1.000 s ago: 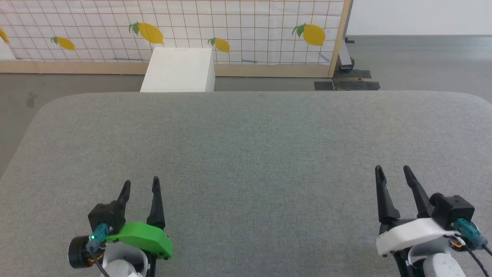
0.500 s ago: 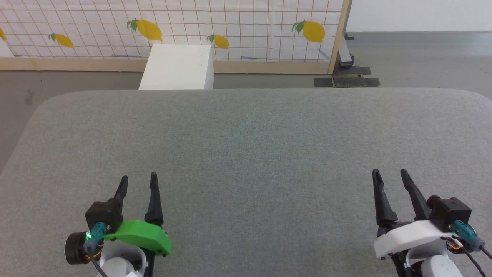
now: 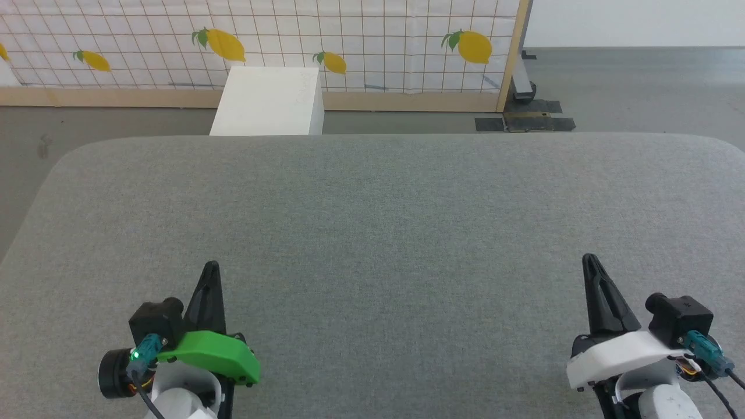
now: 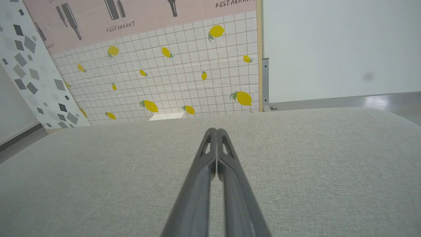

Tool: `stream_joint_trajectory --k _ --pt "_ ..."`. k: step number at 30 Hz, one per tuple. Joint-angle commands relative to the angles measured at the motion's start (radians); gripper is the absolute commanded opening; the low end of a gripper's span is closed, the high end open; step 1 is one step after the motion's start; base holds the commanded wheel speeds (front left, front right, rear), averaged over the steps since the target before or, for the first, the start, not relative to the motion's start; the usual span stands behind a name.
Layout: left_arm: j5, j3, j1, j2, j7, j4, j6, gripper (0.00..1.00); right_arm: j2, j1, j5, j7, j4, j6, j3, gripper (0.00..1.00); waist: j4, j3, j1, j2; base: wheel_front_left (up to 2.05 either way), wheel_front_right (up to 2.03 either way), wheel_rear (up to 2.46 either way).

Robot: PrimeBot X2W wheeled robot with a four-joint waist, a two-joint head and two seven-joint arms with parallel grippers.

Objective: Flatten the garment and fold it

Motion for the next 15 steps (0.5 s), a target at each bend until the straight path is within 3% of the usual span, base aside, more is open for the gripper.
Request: stream_joint_trajectory --k 1,15 --pt "0.019 0.005 0.008 -0.006 0.004 -0.01 -0.003 0.0 0.0 0.006 -0.008 0.006 -0.011 0.0 0.002 0.0 0.0 0.0 0.0001 0.0 0.0 0.0 0.0" --pt "0.048 0.013 0.021 -0.014 0.032 -0.042 -0.007 0.0 0.0 0.015 -0.03 0.034 -0.042 0.0 0.006 0.0 -0.002 0.0 0.0001 0.0 0.0 0.0 0.0"
